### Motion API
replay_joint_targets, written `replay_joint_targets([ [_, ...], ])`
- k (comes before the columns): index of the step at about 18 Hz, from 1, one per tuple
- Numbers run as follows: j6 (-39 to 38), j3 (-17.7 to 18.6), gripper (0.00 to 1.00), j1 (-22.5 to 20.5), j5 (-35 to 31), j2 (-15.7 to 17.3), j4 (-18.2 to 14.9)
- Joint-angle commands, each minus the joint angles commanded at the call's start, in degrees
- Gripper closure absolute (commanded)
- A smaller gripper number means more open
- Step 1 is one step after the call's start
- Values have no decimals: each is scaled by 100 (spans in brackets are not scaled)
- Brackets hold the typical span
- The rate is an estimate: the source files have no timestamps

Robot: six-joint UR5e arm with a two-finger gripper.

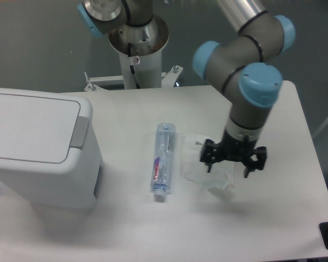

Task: Open the trash can
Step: 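Move the gripper over the bottle toward the white trash bin lid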

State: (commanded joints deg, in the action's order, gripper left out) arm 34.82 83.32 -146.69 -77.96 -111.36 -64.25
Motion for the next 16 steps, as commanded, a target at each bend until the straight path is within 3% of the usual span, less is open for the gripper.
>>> replay_joint_targets([
  [5,-501,0,0,272,324,360,-140],
  [8,-774,0,0,404,623,589,-386],
  [13,-1064,0,0,764,1133,1037,-1062],
  [16,-1275,8,0,1098,1187,1266,-1169],
])
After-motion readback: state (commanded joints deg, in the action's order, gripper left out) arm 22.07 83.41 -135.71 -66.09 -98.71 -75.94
